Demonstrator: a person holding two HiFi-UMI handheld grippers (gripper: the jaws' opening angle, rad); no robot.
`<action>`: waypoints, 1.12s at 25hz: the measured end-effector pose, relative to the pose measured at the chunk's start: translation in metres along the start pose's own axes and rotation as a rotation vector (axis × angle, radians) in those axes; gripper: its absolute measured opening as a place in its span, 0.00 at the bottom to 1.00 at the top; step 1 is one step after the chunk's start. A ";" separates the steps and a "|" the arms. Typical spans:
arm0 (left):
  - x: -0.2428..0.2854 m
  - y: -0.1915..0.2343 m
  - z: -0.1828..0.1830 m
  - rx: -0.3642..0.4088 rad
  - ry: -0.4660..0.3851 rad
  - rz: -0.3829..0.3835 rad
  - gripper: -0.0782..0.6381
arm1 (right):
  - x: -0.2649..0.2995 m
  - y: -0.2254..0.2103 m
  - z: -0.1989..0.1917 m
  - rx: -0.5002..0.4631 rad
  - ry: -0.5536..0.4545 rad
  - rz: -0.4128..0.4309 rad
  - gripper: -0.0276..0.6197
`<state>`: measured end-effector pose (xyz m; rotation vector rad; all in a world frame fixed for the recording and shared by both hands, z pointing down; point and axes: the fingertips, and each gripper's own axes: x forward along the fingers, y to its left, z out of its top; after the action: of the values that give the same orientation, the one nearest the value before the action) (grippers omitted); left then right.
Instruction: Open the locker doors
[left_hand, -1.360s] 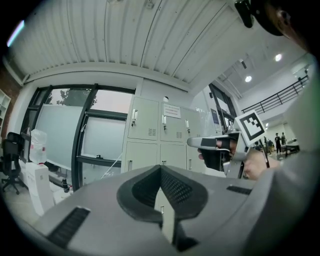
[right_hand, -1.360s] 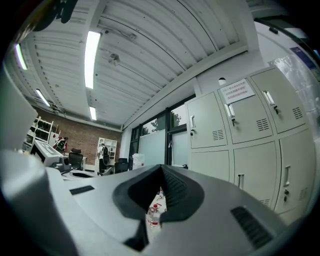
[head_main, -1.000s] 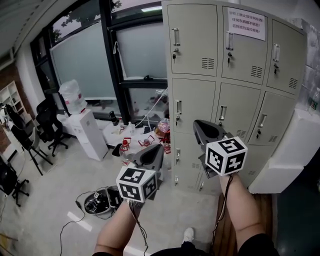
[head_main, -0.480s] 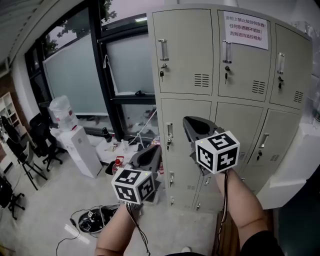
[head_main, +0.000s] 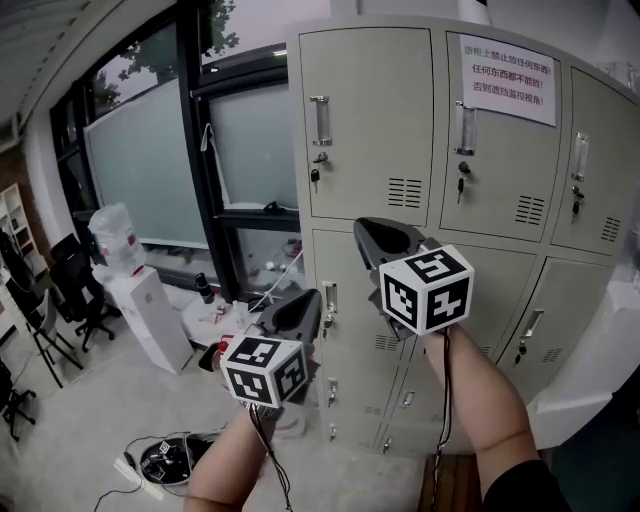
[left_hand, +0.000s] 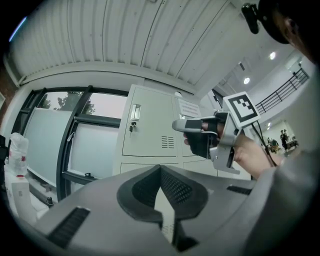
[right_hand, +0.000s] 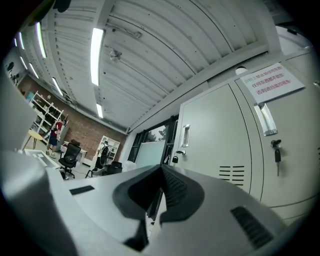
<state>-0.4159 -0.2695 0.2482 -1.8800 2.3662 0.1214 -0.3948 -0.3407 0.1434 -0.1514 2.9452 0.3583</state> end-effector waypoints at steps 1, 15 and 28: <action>0.005 0.003 0.003 0.001 -0.005 -0.001 0.11 | 0.005 -0.004 0.003 -0.001 -0.004 -0.002 0.04; 0.048 0.074 0.051 0.035 -0.074 -0.151 0.11 | 0.100 -0.032 0.049 -0.004 -0.065 -0.147 0.04; 0.075 0.110 0.075 -0.051 -0.097 -0.368 0.11 | 0.150 -0.049 0.072 -0.033 -0.057 -0.312 0.16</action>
<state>-0.5370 -0.3071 0.1624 -2.2390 1.9347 0.2340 -0.5247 -0.3824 0.0362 -0.5852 2.7978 0.3583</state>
